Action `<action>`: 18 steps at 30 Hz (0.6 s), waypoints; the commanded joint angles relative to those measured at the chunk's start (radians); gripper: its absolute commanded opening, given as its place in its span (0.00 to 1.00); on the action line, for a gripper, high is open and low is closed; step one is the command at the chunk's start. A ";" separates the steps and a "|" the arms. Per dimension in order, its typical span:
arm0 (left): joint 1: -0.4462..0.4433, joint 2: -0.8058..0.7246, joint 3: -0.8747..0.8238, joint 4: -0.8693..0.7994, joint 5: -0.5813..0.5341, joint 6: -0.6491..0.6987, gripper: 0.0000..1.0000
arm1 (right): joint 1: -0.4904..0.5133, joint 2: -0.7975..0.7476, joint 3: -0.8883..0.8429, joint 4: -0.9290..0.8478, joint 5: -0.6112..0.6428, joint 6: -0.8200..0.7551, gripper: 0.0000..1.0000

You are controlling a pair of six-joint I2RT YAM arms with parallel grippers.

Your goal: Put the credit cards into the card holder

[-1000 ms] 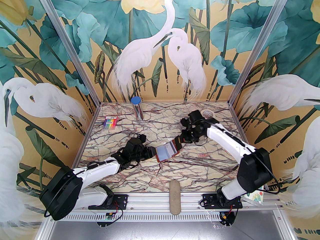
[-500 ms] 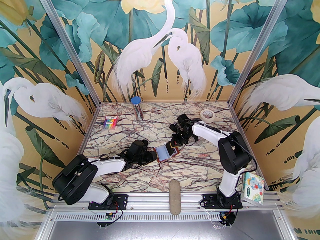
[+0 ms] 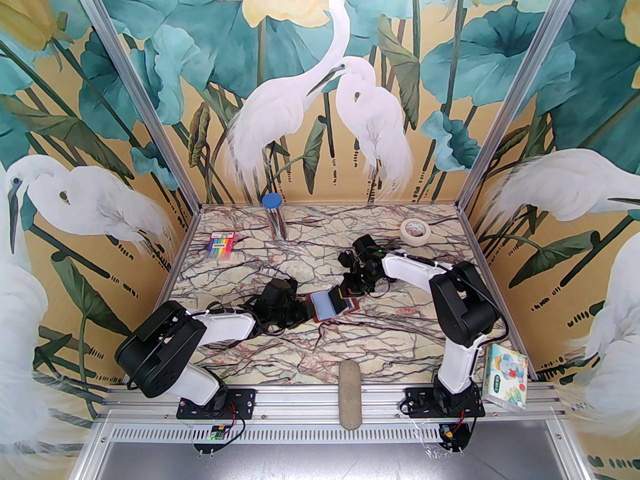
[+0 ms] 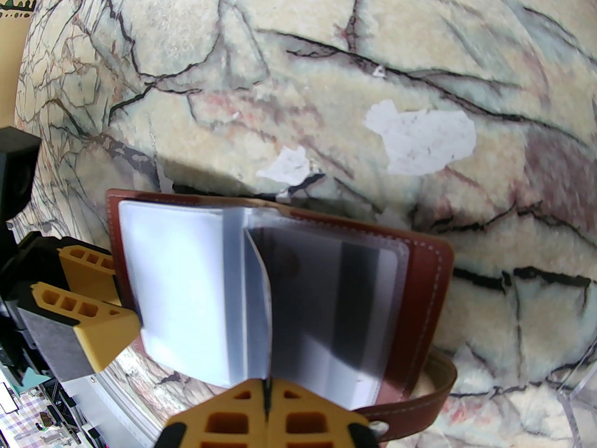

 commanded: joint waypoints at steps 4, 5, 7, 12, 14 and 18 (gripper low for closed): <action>0.035 -0.010 0.038 -0.095 -0.031 0.071 0.36 | 0.021 -0.046 -0.077 0.101 0.026 0.121 0.00; 0.046 -0.015 0.044 -0.118 -0.034 0.085 0.36 | 0.027 -0.056 -0.091 0.117 0.029 0.144 0.00; 0.068 -0.020 0.061 -0.181 -0.044 0.111 0.36 | 0.039 -0.081 -0.117 0.151 0.046 0.181 0.00; 0.121 -0.083 0.095 -0.338 -0.123 0.169 0.36 | 0.077 -0.122 -0.158 0.222 0.102 0.280 0.00; 0.127 -0.118 0.110 -0.377 -0.143 0.185 0.37 | 0.091 -0.127 -0.164 0.239 0.124 0.307 0.00; 0.126 -0.160 0.128 -0.366 -0.072 0.191 0.36 | 0.105 -0.130 -0.177 0.270 0.137 0.345 0.00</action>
